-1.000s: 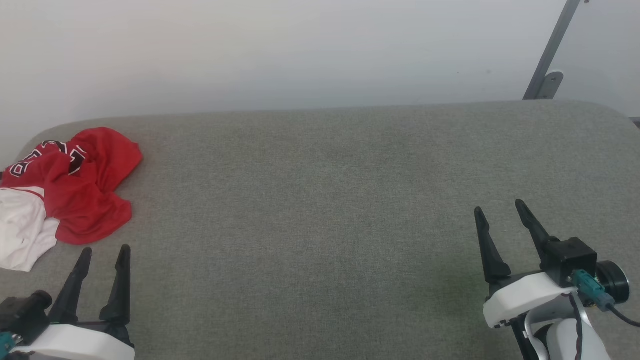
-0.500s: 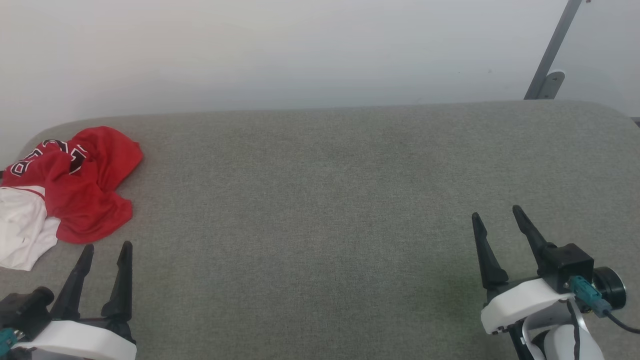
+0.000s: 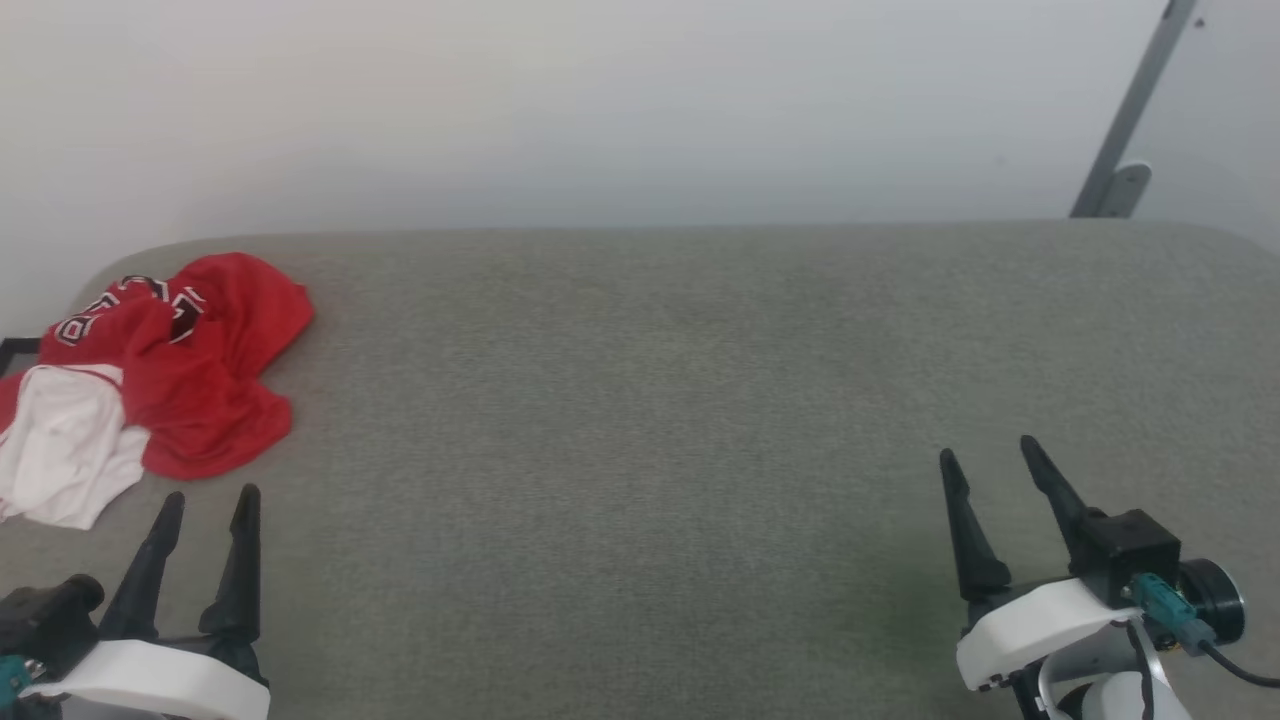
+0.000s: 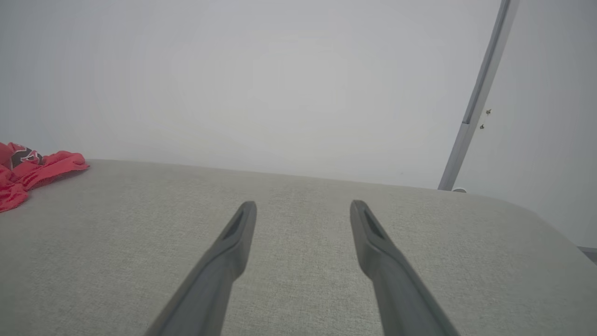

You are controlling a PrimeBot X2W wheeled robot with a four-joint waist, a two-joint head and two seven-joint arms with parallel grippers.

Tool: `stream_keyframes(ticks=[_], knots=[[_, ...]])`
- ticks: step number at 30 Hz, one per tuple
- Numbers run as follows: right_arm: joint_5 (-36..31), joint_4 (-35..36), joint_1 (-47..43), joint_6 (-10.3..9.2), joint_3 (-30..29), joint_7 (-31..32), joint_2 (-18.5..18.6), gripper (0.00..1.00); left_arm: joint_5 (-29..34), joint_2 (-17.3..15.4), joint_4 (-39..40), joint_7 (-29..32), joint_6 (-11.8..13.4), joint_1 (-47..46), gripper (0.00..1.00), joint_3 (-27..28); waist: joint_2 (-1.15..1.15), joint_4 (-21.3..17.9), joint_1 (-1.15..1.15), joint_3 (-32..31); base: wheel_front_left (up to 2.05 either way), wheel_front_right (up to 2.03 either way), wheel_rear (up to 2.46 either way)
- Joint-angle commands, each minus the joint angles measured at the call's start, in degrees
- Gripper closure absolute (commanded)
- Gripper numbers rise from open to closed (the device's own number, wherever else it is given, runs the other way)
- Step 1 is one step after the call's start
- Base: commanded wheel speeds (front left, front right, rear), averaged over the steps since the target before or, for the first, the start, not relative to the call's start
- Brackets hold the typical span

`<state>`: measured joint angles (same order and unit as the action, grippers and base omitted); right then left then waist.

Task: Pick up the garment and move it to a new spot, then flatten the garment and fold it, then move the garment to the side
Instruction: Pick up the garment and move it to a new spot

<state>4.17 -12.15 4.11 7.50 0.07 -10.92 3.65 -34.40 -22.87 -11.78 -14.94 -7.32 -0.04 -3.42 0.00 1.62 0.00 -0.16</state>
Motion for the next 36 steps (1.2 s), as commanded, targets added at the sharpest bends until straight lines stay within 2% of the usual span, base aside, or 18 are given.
stream_keyframes(ticks=[1, 23, 31, 36], knots=[[0.4, 0.2, -0.2, -0.02, 0.5, 0.0, -0.3, 0.0, -0.4, 0.1, -0.4, -0.3, -0.2, -0.7, 0.0, 0.4, 0.0, 1.1, 0.0, -0.5, 0.0, 0.0, 0.0], [4.9, -3.3, 1.2, -0.03, 7.8, 0.1, 2.9, 0.0, 0.0, 1.9, -5.4, -0.3, 0.6, 1.9, 0.0, 5.8, 0.0, 17.0, 0.0, -5.9, 0.0, 0.0, 0.0], [6.3, -4.1, 1.9, -0.03, 10.0, -0.4, 3.1, 0.0, -0.4, 2.1, -5.2, -0.3, 1.3, 3.2, 0.0, 6.7, 0.0, 21.1, 0.0, -6.7, 0.0, 0.0, 0.0], [6.7, -4.5, 3.1, -0.03, 11.5, -0.5, 3.3, 0.0, -1.0, 2.4, -4.9, -0.3, 1.6, 3.7, 0.0, 7.4, 0.0, 22.3, 0.0, -6.1, 0.0, 0.0, 0.0]])
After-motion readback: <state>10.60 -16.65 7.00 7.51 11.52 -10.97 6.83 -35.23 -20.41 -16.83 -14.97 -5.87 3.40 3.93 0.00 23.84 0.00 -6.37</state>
